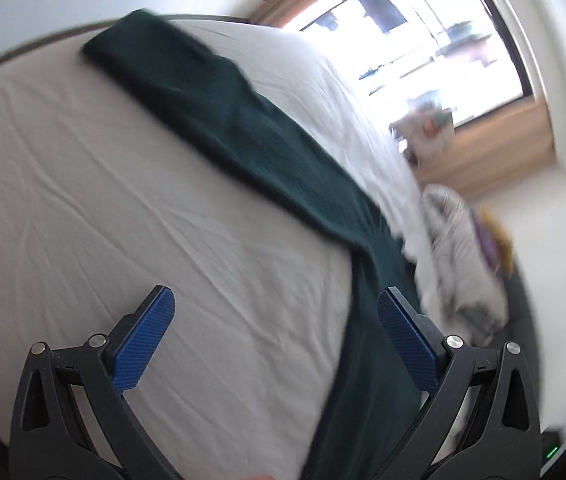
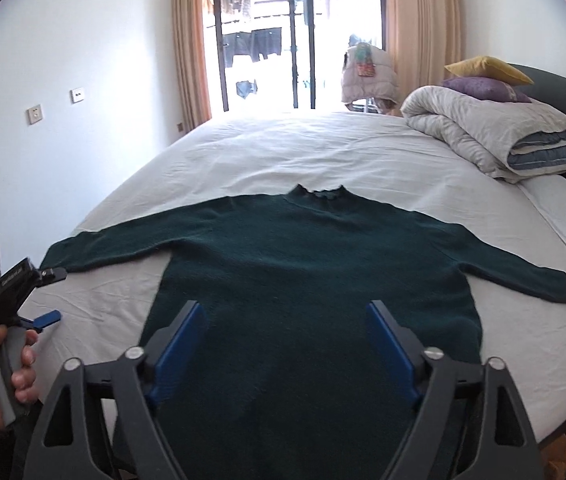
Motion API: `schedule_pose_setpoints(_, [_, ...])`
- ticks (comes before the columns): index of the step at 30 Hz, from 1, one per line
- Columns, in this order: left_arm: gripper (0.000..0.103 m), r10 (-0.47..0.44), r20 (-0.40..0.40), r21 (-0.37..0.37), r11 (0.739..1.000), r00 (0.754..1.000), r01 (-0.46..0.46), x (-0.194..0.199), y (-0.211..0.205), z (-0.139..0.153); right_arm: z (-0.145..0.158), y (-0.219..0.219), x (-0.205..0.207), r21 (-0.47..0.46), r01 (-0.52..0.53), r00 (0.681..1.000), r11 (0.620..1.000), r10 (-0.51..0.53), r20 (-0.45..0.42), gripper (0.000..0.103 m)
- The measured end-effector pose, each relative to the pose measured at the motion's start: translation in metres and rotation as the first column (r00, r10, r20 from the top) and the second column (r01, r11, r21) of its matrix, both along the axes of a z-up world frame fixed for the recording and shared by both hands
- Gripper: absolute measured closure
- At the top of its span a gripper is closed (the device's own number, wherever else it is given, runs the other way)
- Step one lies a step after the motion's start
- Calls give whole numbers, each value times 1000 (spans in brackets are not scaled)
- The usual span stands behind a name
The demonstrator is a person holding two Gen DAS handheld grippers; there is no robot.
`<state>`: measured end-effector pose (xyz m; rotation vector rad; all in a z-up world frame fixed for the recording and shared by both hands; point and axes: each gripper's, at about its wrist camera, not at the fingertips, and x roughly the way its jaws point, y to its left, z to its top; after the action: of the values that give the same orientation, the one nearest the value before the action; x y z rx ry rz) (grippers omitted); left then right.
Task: Fold small clothes
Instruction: 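Grasp the sleeve nearest the left tool and fold it across the body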
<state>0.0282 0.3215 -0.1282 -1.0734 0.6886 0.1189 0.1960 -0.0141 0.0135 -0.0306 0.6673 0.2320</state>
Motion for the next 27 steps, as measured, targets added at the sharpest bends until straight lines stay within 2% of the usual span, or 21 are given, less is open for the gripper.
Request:
schedule_pose_setpoints(3, [0, 103, 84, -149, 985, 991, -89, 3, 41, -14, -1, 8, 4, 26, -25, 1000, 999, 25, -2, 27])
schedule_pose_setpoints(5, [0, 175, 131, -176, 973, 976, -151, 6, 63, -13, -3, 13, 7, 43, -35, 999, 998, 36, -7, 27])
schedule_pose_setpoints(7, [0, 219, 134, -216, 958, 967, -187, 12, 79, -18, -5, 18, 11, 57, -41, 999, 998, 42, -19, 27])
schedule_pose_setpoints(9, [0, 270, 120, -277, 933, 955, -229, 16, 92, -27, -8, 23, 15, 64, -46, 998, 997, 48, -30, 27])
schedule_pose_setpoints(13, [1, 333, 128, -306, 909, 934, -282, 19, 103, -30, -11, 26, 17, 71, -50, 998, 996, 52, -33, 27])
schedule_pose_setpoints(14, [1, 362, 136, -319, 897, 922, -305, 20, 106, -31, -12, 26, 18, 78, -49, 998, 996, 52, -34, 27])
schedule_pose_setpoints(17, [5, 401, 137, -352, 874, 906, -334, 25, 106, -39, -15, 24, 18, 104, -43, 998, 994, 48, -47, 27])
schedule_pose_setpoints(20, [22, 414, 136, -391, 857, 900, -335, 40, 116, -45, -17, 23, 16, 113, -42, 998, 993, 48, -49, 27])
schedule_pose_setpoints(22, [45, 414, 125, -411, 849, 902, -333, 47, 118, -57, -17, 21, 16, 115, -38, 998, 993, 44, -48, 27])
schedule_pose_setpoints(23, [51, 427, 107, -436, 832, 898, -344, 50, 123, -65, -17, 21, 17, 117, -37, 998, 992, 42, -48, 27])
schedule_pose_setpoints(24, [64, 442, 98, -457, 816, 892, -354, 51, 124, -72, -17, 19, 17, 122, -33, 998, 992, 39, -46, 27])
schedule_pose_setpoints(25, [71, 468, 82, -492, 787, 880, -372, 50, 128, -82, -16, 19, 17, 124, -31, 998, 992, 37, -45, 27])
schedule_pose_setpoints(27, [77, 507, 82, -541, 745, 858, -389, 47, 134, -92, -17, 17, 18, 127, -27, 999, 992, 33, -43, 27])
